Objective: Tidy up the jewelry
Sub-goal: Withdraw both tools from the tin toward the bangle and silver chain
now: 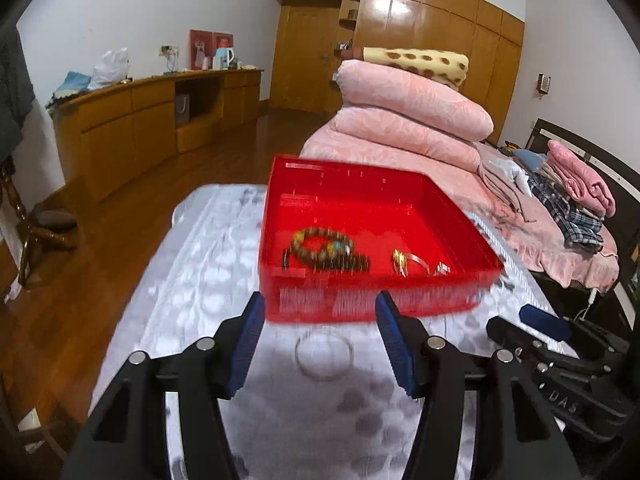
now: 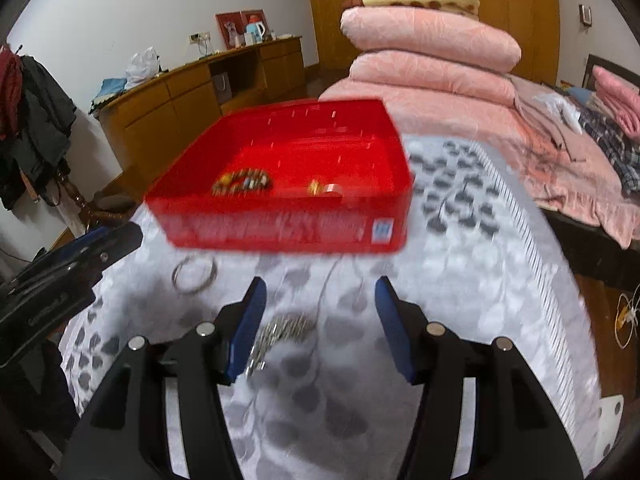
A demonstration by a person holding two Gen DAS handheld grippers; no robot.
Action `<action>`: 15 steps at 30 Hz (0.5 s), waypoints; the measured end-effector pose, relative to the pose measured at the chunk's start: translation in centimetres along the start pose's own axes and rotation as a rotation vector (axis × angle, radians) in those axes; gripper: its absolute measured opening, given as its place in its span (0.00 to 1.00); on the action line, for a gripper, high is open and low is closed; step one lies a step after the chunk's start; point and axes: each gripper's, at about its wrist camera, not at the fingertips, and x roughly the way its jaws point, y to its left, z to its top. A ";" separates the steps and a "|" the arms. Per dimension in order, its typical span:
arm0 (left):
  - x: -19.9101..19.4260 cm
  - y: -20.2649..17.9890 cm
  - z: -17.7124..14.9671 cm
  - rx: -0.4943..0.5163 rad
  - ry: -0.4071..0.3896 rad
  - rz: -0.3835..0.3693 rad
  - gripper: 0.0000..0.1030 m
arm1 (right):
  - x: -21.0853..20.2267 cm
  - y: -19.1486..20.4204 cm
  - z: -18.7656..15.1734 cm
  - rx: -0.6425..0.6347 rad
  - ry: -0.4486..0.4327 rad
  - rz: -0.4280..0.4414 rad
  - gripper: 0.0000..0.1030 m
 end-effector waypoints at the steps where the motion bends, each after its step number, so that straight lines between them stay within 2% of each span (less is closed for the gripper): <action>1: -0.1 -0.1 -0.3 0.000 0.004 0.006 0.55 | 0.1 0.3 -0.5 -0.001 0.008 0.003 0.53; 10: 0.4 0.2 -4.3 0.017 0.082 0.040 0.55 | 1.3 2.1 -2.6 -0.015 0.062 -0.012 0.53; 15: 1.0 0.8 -5.4 0.004 0.119 0.055 0.55 | 2.0 2.8 -2.8 -0.025 0.077 -0.019 0.53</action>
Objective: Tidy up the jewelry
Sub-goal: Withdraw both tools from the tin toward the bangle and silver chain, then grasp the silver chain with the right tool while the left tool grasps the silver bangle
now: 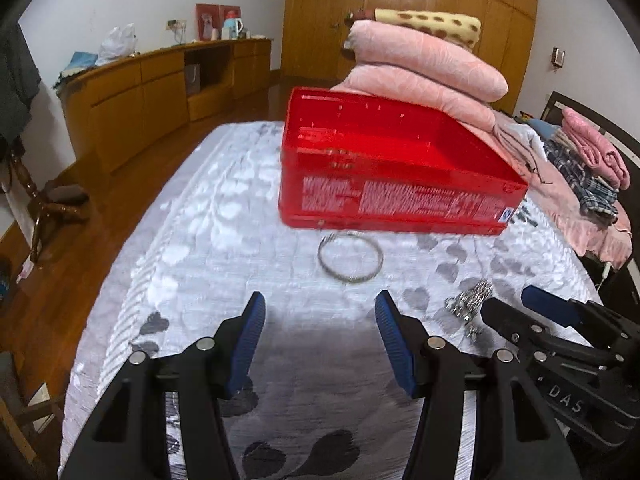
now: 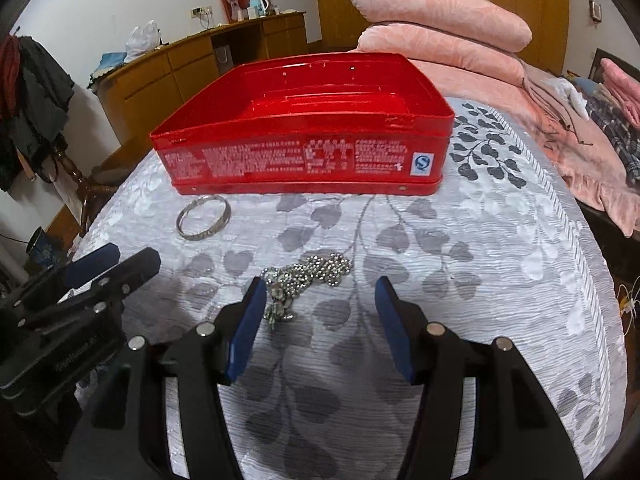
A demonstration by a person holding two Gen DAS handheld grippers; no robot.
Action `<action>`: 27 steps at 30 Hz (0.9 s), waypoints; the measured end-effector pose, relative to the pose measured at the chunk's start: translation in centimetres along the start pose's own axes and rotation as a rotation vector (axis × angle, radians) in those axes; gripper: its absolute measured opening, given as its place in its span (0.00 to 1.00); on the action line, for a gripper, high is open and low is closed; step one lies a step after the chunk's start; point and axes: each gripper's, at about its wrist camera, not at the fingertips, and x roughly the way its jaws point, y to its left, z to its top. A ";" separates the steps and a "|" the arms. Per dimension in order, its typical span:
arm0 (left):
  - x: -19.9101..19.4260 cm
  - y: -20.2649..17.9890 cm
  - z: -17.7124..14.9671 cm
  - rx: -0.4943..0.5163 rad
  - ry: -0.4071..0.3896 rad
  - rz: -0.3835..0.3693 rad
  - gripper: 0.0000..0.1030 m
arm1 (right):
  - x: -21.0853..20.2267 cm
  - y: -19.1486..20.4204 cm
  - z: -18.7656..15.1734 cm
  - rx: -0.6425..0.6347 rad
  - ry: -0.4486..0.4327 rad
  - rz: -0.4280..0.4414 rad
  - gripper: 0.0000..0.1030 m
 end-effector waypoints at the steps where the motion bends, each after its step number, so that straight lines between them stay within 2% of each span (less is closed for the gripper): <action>1: 0.1 0.1 -0.1 -0.003 0.005 0.000 0.55 | 0.1 0.0 0.0 0.001 0.002 -0.002 0.53; 7: 0.4 0.6 -0.3 -0.011 0.026 0.009 0.55 | 0.7 0.1 0.2 0.002 0.014 -0.005 0.54; 15: 0.9 1.4 -0.4 -0.047 0.055 -0.012 0.55 | 2.1 0.7 0.5 0.002 0.051 -0.021 0.68; 20: 1.0 1.4 -0.3 -0.045 0.059 -0.022 0.55 | 2.8 1.1 0.8 -0.014 0.064 -0.044 0.70; 23: 0.9 1.4 -0.3 -0.043 0.059 -0.025 0.55 | 3.0 1.3 0.9 -0.028 0.063 -0.062 0.62; 27: 0.9 1.4 -0.3 -0.045 0.060 -0.026 0.58 | 2.8 1.2 0.9 -0.034 0.054 -0.065 0.44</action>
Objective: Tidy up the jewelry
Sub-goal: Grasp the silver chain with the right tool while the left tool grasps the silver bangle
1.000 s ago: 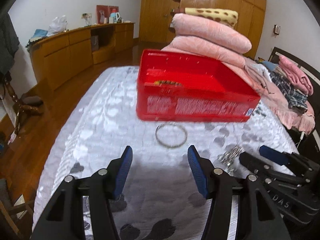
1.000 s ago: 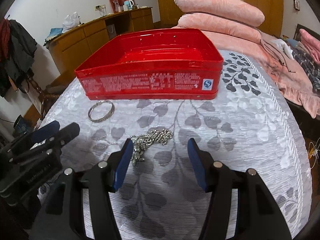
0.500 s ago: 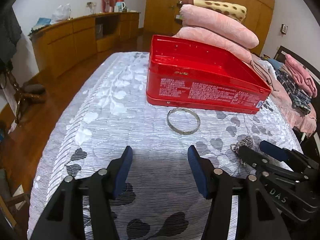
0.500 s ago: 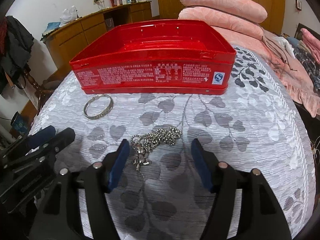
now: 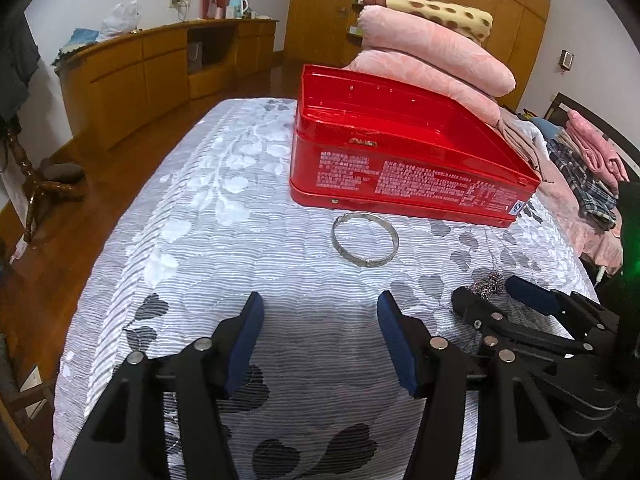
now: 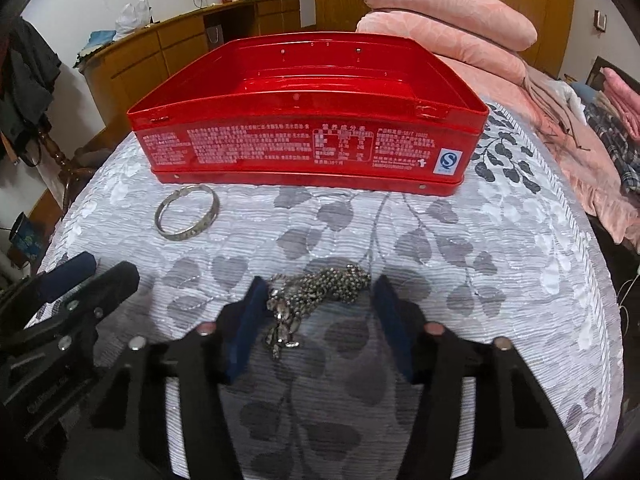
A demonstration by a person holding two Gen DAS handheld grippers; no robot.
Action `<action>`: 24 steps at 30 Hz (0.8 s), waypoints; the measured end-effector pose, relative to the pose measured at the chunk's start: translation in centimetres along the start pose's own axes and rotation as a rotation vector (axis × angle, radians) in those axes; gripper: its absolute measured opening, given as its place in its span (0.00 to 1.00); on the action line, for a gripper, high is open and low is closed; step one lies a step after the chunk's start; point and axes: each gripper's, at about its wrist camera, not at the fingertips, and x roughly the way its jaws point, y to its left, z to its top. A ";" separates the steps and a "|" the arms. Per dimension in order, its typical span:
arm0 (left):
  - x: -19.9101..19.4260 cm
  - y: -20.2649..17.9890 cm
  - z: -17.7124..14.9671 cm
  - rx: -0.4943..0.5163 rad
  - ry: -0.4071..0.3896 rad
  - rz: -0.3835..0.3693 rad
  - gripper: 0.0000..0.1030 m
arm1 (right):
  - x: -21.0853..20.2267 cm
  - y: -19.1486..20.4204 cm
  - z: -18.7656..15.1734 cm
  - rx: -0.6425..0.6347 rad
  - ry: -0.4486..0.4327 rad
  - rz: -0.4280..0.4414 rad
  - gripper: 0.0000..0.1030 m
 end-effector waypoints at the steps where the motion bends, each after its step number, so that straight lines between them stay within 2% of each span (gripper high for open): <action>1: 0.0 0.0 0.0 0.001 0.000 0.000 0.58 | 0.0 -0.1 0.0 0.000 -0.002 0.002 0.40; 2: 0.1 0.0 0.0 0.003 0.001 0.000 0.59 | -0.1 -0.2 0.0 0.003 -0.003 0.008 0.38; 3: 0.1 0.0 0.0 0.003 0.003 0.000 0.59 | -0.1 -0.3 -0.1 0.003 -0.003 0.013 0.29; 6: 0.1 -0.1 0.1 0.006 0.008 0.002 0.60 | -0.3 -1.2 -0.1 0.015 -0.003 0.024 0.15; 9: 0.3 -0.2 0.2 0.010 0.011 -0.001 0.61 | -0.4 -2.2 0.0 0.035 -0.001 0.058 0.14; 18: 2.2 -1.5 2.1 0.030 0.036 -0.001 0.61 | -1.0 -3.6 0.2 0.038 -0.027 0.035 0.14; 24: 4.1 -2.8 3.4 0.050 0.067 -0.007 0.62 | -0.5 -4.3 0.3 0.045 -0.023 0.053 0.14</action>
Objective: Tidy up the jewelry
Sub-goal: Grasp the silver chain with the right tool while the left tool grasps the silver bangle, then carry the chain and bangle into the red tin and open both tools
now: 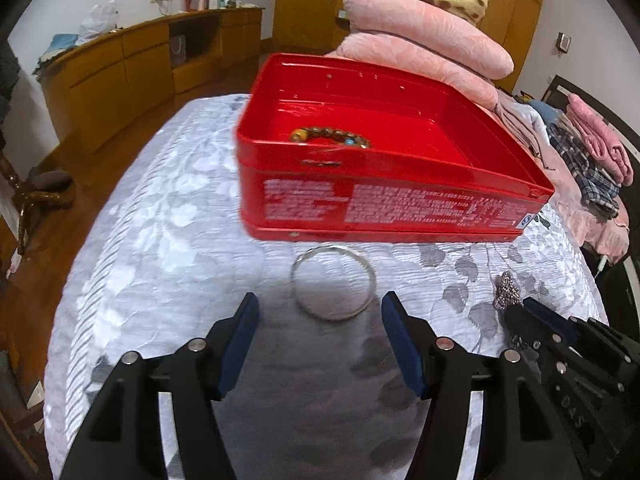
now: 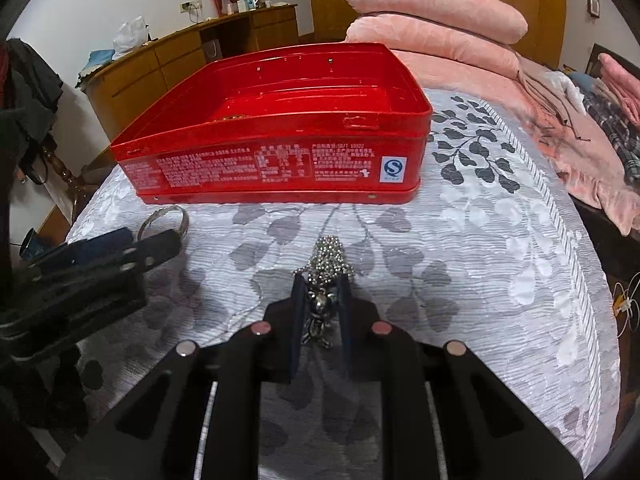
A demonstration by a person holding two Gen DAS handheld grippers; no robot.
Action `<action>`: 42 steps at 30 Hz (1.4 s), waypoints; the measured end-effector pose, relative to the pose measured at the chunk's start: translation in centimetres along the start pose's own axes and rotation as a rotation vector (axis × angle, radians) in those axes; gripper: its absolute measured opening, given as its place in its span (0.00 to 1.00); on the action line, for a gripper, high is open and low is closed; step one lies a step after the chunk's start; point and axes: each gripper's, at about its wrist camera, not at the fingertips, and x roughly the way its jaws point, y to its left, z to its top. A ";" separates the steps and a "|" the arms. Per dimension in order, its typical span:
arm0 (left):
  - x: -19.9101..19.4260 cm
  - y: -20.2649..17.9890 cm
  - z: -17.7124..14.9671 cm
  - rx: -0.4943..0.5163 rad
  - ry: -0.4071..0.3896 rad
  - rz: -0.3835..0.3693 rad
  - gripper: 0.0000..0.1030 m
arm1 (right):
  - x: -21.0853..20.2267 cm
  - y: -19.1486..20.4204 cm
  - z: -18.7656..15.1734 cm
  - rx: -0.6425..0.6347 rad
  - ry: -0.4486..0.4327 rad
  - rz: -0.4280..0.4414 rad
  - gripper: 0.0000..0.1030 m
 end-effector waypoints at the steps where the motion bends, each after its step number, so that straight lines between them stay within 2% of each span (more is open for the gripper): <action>1: 0.2 -0.2 0.1 0.006 0.003 0.005 0.62 | 0.1 0.0 0.0 0.000 0.001 0.003 0.14; 7: 1.4 -1.4 0.9 0.041 0.004 0.048 0.66 | 0.3 -0.1 0.1 0.009 0.003 0.022 0.15; 8: 1.5 -1.7 1.0 0.042 0.001 0.049 0.64 | 0.3 -0.1 0.1 0.011 0.004 0.024 0.15; 10: 1.2 -1.4 0.9 0.030 -0.013 0.058 0.49 | 0.3 -0.1 0.1 0.012 0.005 0.024 0.15; 11: 1.0 -1.2 0.9 0.019 -0.018 0.045 0.47 | 0.3 -0.1 0.1 0.012 0.005 0.024 0.15; 19: -1.4 -0.6 -1.0 0.000 -0.060 -0.017 0.47 | 0.2 -0.1 0.1 0.008 0.000 0.021 0.14; 29: -3.1 -0.5 -2.1 0.016 -0.088 0.006 0.47 | -1.9 0.5 0.0 -0.018 -0.048 0.017 0.14; 35: -3.6 -0.8 -2.0 0.018 -0.101 -0.005 0.47 | -3.2 0.8 0.2 -0.028 -0.073 0.014 0.14; 42: -5.4 -0.8 -1.8 0.020 -0.150 -0.008 0.47 | -4.9 0.9 0.5 -0.034 -0.108 0.015 0.14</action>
